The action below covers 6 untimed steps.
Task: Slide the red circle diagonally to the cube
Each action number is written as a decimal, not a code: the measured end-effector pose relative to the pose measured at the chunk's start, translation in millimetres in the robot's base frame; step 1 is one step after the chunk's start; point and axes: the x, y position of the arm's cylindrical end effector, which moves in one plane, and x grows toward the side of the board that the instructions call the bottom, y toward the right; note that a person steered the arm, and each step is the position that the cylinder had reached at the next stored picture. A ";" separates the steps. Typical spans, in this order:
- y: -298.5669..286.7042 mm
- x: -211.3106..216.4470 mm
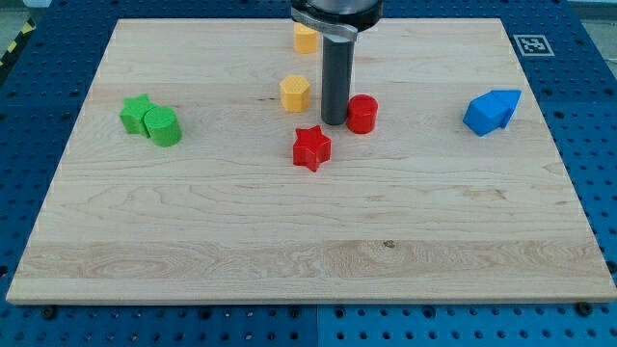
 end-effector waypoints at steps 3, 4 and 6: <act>-11.3 -21.4; 1.9 -13.9; 60.4 14.7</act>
